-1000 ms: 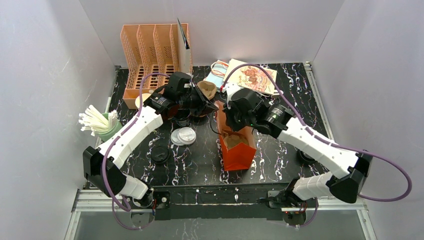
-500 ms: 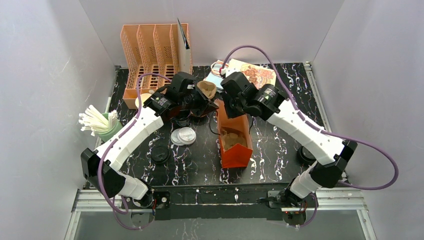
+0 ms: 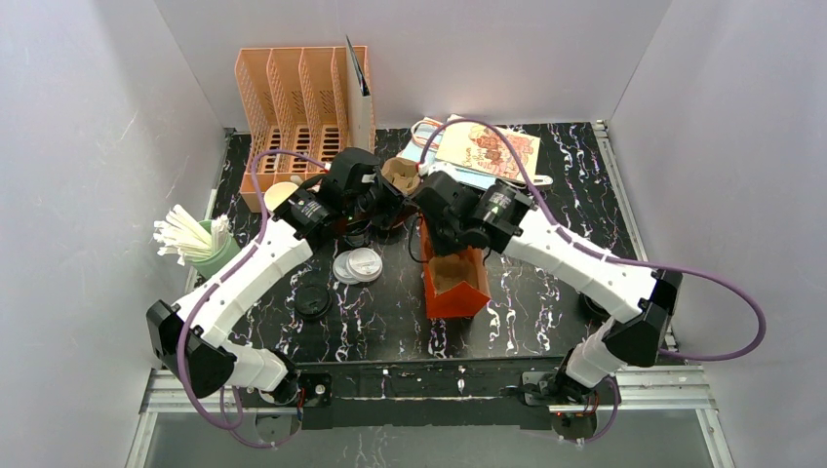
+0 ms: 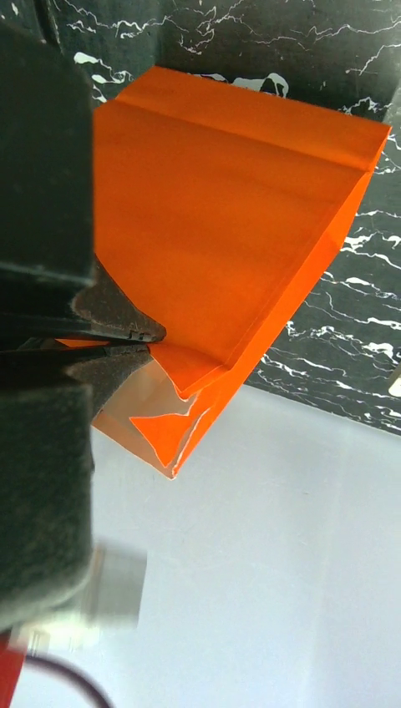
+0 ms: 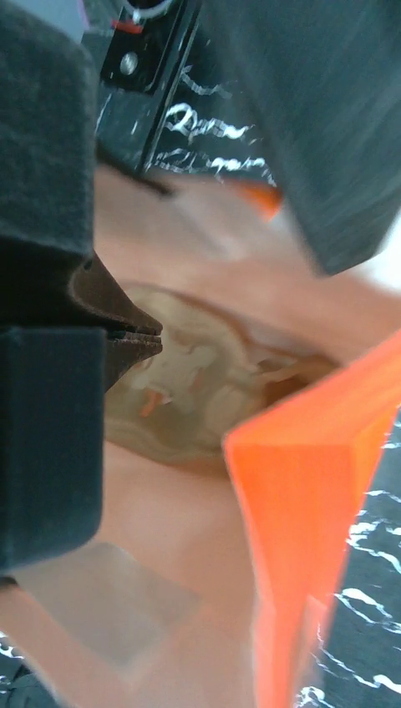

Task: Pack the takeout coffee
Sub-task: Adjust the cup tray in the takeout bag.

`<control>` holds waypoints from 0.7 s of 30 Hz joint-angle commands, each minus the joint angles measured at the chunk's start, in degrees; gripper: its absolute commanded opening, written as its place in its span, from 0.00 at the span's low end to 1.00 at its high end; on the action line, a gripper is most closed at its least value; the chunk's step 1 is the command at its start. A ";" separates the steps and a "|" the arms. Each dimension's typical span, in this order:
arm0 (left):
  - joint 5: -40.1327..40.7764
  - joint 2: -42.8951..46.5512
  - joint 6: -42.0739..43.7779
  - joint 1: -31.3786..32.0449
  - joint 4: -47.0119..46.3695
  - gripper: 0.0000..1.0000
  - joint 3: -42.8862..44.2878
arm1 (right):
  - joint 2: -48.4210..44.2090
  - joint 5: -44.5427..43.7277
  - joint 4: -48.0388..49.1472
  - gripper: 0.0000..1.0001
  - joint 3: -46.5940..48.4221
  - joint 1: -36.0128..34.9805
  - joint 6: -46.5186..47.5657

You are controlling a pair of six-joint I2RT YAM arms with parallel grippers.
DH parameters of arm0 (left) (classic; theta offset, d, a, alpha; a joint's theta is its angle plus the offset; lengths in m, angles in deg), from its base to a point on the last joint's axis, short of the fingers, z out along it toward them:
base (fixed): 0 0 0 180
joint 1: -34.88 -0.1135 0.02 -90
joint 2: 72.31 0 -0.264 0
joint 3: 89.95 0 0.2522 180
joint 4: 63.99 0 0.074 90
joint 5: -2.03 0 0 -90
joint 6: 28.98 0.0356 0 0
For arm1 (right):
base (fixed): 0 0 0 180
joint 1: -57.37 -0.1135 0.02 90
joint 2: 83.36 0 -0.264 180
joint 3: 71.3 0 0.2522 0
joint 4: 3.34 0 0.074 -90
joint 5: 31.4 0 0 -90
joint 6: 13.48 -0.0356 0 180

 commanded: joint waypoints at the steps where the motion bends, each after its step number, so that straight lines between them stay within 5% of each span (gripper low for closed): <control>1: 3.14 2.65 -1.28 0.08 -0.79 0.00 -0.38 | -4.86 -3.60 2.40 0.01 -7.64 -1.66 -3.58; 21: 3.69 3.88 -1.42 -0.47 -1.43 0.00 -2.71 | -17.94 -0.90 18.43 0.01 -32.15 -3.57 1.29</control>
